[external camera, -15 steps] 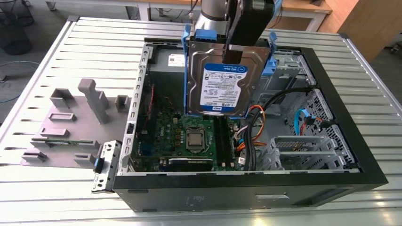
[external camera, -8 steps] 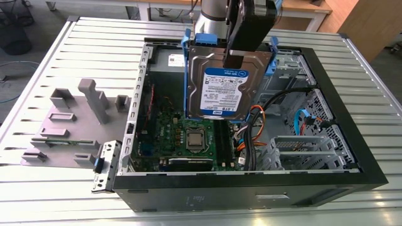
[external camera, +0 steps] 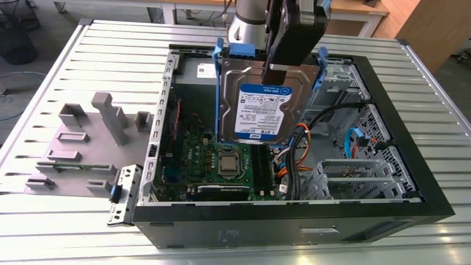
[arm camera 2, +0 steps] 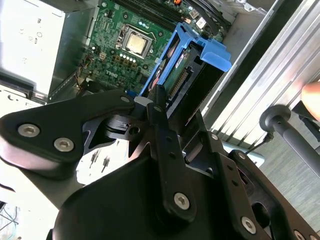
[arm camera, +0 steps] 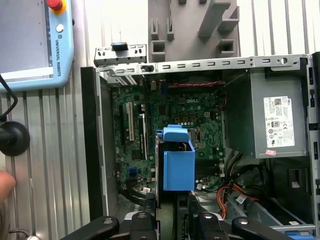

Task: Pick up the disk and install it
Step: 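Pick up the disk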

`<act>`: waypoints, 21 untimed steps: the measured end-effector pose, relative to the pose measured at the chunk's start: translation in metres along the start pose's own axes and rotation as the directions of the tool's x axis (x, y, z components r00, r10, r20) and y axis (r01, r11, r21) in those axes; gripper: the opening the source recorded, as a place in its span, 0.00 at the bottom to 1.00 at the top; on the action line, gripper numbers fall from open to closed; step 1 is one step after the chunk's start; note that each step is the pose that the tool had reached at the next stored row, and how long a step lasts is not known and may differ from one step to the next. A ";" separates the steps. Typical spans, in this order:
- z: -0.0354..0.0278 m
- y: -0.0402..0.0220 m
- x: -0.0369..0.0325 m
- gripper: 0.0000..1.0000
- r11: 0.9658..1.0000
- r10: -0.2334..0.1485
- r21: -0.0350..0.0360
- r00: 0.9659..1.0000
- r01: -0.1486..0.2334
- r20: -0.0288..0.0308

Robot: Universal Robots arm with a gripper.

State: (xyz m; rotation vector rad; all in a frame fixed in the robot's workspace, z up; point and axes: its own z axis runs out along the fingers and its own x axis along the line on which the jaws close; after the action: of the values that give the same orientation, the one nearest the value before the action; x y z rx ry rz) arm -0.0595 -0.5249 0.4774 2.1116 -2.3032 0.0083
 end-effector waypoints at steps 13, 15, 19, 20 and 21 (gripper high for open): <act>0.0010 -0.0011 0.0128 0.35 1.000 0.000 0.000 1.000 0.000 0.000; 0.0011 -0.0013 0.0147 0.35 1.000 0.000 0.000 1.000 0.000 0.000; 0.0015 -0.0016 0.0185 0.35 1.000 0.000 0.000 1.000 0.000 0.000; 0.0015 -0.0017 0.0194 0.35 1.000 0.000 0.000 1.000 0.000 0.000; 0.0016 -0.0018 0.0204 0.35 1.000 0.000 0.000 1.000 0.000 0.000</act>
State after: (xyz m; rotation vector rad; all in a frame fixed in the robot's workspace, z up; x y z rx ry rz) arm -0.0596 -0.5453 0.4761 2.1115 -2.3033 0.0083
